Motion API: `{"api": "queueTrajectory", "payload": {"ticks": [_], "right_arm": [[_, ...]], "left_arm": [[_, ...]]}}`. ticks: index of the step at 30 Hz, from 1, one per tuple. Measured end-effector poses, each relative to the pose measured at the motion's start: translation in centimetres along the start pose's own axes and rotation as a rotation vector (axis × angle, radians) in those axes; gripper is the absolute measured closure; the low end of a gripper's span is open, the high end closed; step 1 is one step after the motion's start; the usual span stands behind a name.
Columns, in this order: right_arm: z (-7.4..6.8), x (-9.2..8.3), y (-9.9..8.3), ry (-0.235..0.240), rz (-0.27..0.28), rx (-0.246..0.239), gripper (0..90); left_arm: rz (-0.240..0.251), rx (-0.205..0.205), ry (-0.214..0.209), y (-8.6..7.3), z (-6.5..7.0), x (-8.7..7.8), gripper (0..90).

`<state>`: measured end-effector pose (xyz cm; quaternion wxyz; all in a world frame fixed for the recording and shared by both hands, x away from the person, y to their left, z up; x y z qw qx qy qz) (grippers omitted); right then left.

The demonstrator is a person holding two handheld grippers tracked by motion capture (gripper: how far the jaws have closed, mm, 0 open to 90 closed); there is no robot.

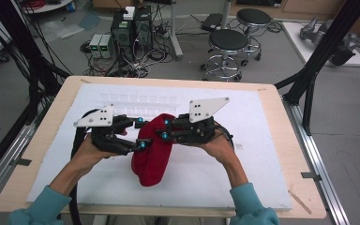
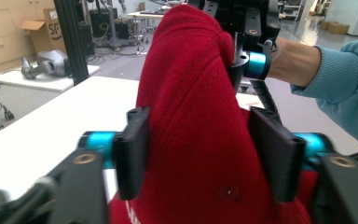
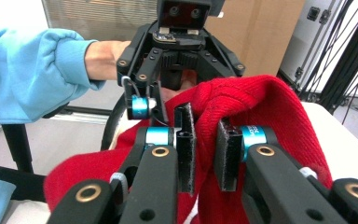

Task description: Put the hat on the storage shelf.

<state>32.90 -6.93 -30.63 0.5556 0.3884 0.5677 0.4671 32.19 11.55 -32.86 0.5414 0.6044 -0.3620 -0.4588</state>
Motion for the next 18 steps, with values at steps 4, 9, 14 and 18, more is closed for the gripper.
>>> {"api": "queueTrajectory", "payload": {"ticks": [4, 9, 14, 18], "right_arm": [[0.04, -0.07, 0.03, -0.013, -0.001, -0.006, 81.2], [0.01, 0.03, 0.05, -0.023, -0.003, 0.0, 81.2], [0.05, 0.23, 0.06, -0.03, -0.002, -0.008, 80.6], [0.1, 0.26, 0.07, -0.05, -0.004, -0.004, 75.9]], "left_arm": [[0.009, 0.017, 0.023, -0.1, 0.12, -0.25, 59.9], [0.015, 0.027, 0.062, -0.02, 0.27, -0.45, 80.3], [0.008, 0.028, 0.09, 0.02, 0.37, -0.59, 83.4], [0.004, 0.024, 0.111, 0.06, 0.39, -0.68, 83.4]]}}
Point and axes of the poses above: each handheld gripper's, and its own axes: x roughly forward along the jaws, y roughly out of its top, z roughly to its right, the point moved 5 cm from there along x, roughly forward along the jaws, and after that the axes turned 7 degrees about y, right-handed, at the moved point
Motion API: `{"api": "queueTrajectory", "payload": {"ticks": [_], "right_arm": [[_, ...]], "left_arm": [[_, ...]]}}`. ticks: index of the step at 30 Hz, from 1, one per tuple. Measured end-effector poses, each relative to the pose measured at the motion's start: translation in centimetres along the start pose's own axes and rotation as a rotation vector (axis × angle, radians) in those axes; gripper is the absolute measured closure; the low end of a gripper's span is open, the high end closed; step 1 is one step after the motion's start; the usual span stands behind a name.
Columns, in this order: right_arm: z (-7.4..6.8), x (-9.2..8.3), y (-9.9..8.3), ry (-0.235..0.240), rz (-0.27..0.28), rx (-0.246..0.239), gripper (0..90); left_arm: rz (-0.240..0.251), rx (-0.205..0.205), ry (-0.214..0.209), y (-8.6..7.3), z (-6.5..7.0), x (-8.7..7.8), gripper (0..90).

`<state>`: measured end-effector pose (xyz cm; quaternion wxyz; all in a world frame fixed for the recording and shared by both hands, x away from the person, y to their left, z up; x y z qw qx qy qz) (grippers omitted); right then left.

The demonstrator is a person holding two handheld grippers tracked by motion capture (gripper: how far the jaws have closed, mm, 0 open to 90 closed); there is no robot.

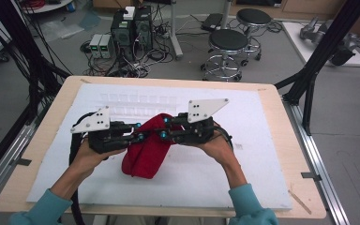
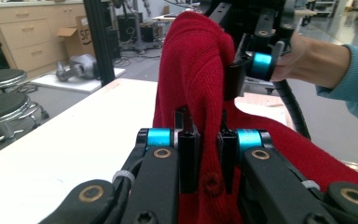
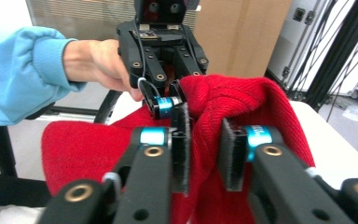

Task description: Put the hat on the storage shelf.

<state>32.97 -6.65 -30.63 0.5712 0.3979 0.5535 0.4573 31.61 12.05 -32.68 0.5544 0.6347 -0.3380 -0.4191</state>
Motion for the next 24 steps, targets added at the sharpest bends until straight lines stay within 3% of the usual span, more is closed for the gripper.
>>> {"api": "queueTrajectory", "payload": {"ticks": [1, 5, 8, 11, 15, 24], "right_arm": [[0.0, 0.0, 0.0, -0.004, 0.002, -0.003, 73.8], [0.2, 0.0, 0.0, -0.034, 0.007, 0.016, 51.7], [0.3, -0.1, -0.1, -0.077, 0.007, 0.038, 29.7], [0.3, -0.5, -0.1, -0.092, 0.02, 0.064, 20.2], [0.1, -1.2, -0.2, -0.142, 0.035, 0.091, 15.3], [-0.8, -1.8, -0.8, -0.205, 0.029, 0.129, 15.0]], "left_arm": [[0.002, 0.003, 0.006, 0.0, 0.0, 0.0, 83.5], [-0.005, -0.005, 0.039, -0.2, -0.2, -0.1, 83.5], [-0.015, -0.003, 0.057, -0.3, -0.4, -0.2, 83.6], [-0.02, -0.007, 0.078, -0.3, -0.5, -0.3, 83.6], [-0.03, -0.01, 0.122, -0.3, -0.8, -0.4, 83.6], [-0.048, -0.026, 0.199, -0.4, -1.2, -0.3, 83.6]]}}
Point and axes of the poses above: each handheld gripper's, and its own axes: x roughly forward along the jaws, y roughly out of its top, z roughly to its right, the point moved 5 cm from there along x, roughly forward along the jaws, and after that the axes turned 7 degrees about y, right-handed, at the moved point
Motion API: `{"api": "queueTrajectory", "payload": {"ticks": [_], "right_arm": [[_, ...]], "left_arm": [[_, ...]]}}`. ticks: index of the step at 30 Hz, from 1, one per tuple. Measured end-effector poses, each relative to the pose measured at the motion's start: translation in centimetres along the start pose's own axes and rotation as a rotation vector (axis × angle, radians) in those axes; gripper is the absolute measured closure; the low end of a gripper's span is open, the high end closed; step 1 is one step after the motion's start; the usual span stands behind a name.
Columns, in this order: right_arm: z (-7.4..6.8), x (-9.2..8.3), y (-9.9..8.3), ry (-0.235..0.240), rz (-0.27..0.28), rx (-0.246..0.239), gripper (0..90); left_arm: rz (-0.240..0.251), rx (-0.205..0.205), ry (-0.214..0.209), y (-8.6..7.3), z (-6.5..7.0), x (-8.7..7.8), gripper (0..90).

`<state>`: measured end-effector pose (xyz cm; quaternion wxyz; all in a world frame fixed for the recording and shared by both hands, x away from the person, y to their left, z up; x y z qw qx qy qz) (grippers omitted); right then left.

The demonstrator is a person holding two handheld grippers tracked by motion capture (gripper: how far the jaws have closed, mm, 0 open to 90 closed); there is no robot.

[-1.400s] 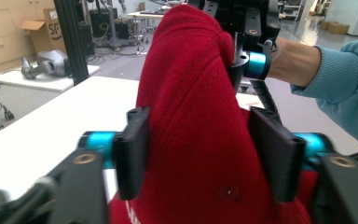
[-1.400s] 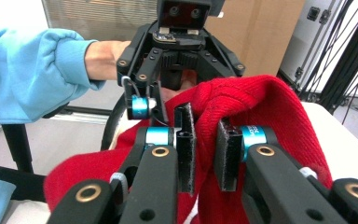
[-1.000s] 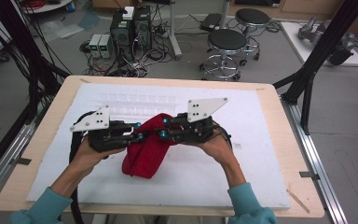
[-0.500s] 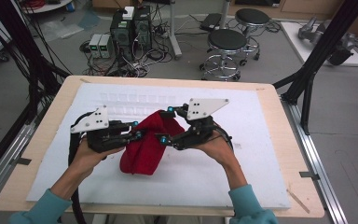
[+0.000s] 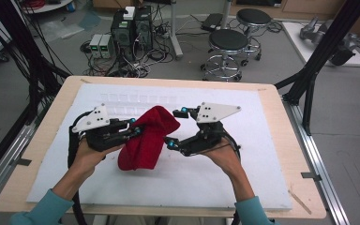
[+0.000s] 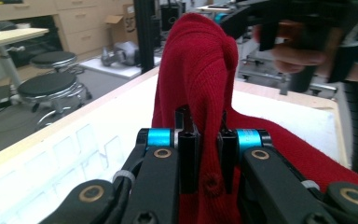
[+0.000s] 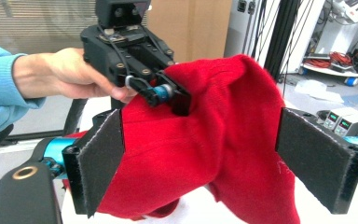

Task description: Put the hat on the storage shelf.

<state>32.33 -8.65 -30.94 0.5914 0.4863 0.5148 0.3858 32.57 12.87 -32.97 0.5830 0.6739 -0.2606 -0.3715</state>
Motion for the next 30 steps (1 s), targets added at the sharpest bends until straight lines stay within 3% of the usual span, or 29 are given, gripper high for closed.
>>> {"api": "queueTrajectory", "payload": {"ticks": [10, 17, 22, 24, 30], "right_arm": [[-1.6, -0.6, -0.5, -0.041, 0.021, 0.023, 16.3], [-2.7, -0.6, -0.8, -0.026, 0.045, 0.03, 16.6], [-3.2, -0.5, -0.7, -0.018, 0.055, 0.024, 16.6], [-3.4, -0.5, -0.6, -0.017, 0.06, 0.021, 16.7], [-4.3, -0.2, -1.2, 0.01, 0.064, 0.02, 17.9]], "left_arm": [[-0.004, -0.068, 0.098, 0.1, -0.9, 0.4, 83.6], [-0.008, -0.095, 0.113, 0.5, -1.5, 1.3, 83.6], [0.0, -0.109, 0.141, 1.7, -2.0, 2.2, 83.6], [0.01, -0.133, 0.158, 2.4, -2.2, 2.6, 83.7], [0.022, -0.137, 0.18, 3.5, -2.4, 3.4, 83.7]]}}
Point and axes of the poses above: each handheld gripper's, and its own axes: x roughly forward along the jaws, y roughly out of its top, z roughly to its right, the point moved 5 cm from there along x, roughly forward along the jaws, and after that the axes turned 7 degrees about y, right-handed, at the moved point
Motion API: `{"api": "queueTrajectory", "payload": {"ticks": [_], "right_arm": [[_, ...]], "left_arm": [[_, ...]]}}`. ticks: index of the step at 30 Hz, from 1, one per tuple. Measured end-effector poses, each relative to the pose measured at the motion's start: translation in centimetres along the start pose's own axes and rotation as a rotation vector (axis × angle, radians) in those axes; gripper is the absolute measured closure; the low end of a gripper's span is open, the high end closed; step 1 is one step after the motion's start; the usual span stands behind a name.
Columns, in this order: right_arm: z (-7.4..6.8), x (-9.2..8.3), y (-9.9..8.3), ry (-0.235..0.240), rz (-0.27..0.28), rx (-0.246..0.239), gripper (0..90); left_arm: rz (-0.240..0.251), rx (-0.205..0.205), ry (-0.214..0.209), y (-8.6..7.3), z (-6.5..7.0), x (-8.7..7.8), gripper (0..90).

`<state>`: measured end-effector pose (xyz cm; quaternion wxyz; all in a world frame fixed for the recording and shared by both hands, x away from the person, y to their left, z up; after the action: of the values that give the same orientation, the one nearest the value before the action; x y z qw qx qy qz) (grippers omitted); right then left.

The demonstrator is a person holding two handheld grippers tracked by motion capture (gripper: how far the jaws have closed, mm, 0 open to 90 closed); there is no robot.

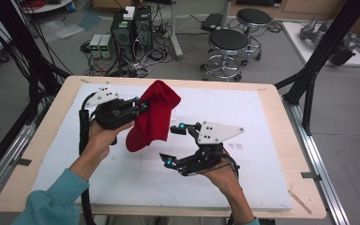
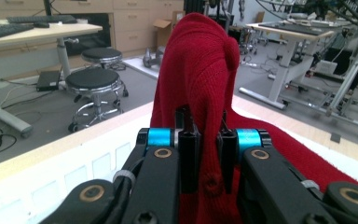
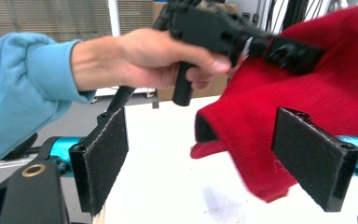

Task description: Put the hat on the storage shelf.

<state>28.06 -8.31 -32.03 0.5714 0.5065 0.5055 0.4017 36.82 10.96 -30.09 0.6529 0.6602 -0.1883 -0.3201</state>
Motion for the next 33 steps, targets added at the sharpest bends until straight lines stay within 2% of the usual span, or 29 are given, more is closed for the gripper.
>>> {"api": "queueTrajectory", "payload": {"ticks": [2, 11, 14, 20, 26, 29, 31, 33], "right_arm": [[-0.2, 0.1, -0.4, -0.003, -0.005, 0.003, 17.9], [-1.2, 0.7, -1.8, 0.017, -0.025, 0.007, 18.0], [-1.1, 0.9, -2.0, 0.01, -0.035, 0.006, 18.0], [-0.6, 1.0, -2.4, -0.042, -0.024, 0.033, 18.1], [0.1, 1.2, -2.8, -0.101, -0.041, 0.034, 18.3], [0.4, 1.1, -2.8, -0.13, -0.034, 0.042, 18.3], [0.5, 1.1, -2.8, -0.163, -0.033, 0.046, 18.4], [0.6, 1.0, -2.8, -0.216, -0.036, 0.052, 20.8]], "left_arm": [[-0.008, 0.012, -0.002, 0.3, 0.1, 0.3, 83.7], [0.002, 0.012, 0.021, 1.5, 0.4, 1.2, 83.7], [0.008, -0.004, 0.026, 1.8, 0.7, 1.6, 83.8], [0.02, -0.019, 0.028, 2.5, 1.6, 2.3, 83.8], [0.034, -0.028, 0.036, 2.9, 2.4, 2.9, 83.8], [0.043, -0.035, 0.04, 3.2, 2.8, 3.2, 83.9], [0.046, -0.036, 0.043, 3.3, 3.0, 3.3, 83.9], [0.048, -0.034, 0.042, 3.3, 3.2, 3.5, 83.9]]}}
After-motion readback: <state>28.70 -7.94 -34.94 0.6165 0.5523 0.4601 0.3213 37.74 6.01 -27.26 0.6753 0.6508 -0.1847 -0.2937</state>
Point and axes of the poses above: each handheld gripper's, and its own axes: x roughly forward along the jaws, y roughly out of its top, z roughly to its right, the point moved 5 cm from there along x, roughly forward along the jaws, and after that the axes turned 7 degrees about y, right-handed, at the moved point
